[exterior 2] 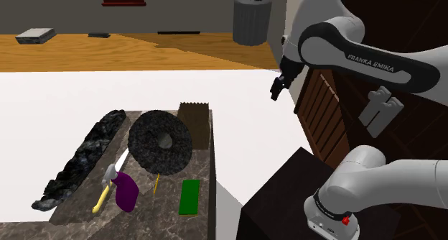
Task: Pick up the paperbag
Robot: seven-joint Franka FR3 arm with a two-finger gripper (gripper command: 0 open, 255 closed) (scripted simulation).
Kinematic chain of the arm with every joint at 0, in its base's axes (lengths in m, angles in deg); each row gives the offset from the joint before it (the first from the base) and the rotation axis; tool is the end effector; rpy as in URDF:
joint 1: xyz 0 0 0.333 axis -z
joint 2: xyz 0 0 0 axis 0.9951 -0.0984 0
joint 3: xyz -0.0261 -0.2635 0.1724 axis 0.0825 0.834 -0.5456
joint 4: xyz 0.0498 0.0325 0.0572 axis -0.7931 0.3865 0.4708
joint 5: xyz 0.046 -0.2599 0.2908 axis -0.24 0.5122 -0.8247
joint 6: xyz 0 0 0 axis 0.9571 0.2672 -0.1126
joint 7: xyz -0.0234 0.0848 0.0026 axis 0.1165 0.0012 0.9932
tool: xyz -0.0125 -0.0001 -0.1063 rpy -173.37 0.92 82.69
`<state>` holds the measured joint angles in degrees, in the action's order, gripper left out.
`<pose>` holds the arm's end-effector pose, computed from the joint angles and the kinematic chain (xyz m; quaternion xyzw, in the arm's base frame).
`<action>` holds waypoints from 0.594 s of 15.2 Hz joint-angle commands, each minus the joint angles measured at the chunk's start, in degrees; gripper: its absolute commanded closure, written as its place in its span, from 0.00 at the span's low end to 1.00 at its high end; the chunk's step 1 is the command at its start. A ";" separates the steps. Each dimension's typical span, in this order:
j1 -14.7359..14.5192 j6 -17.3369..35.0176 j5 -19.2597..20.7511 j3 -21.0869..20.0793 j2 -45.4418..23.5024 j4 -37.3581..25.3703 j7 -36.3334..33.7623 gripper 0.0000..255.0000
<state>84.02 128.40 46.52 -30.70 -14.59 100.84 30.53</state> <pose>0.3308 -0.0271 0.6114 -0.9972 -0.0467 -0.0586 0.0009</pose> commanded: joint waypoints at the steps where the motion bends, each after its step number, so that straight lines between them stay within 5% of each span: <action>1: 0.00 0.00 0.00 0.00 0.00 0.00 0.00 0.00; 9: -1.59 7.55 -3.08 -3.60 -16.17 -6.31 -6.24 0.00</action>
<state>82.66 135.26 43.84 -33.77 -28.73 95.59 25.20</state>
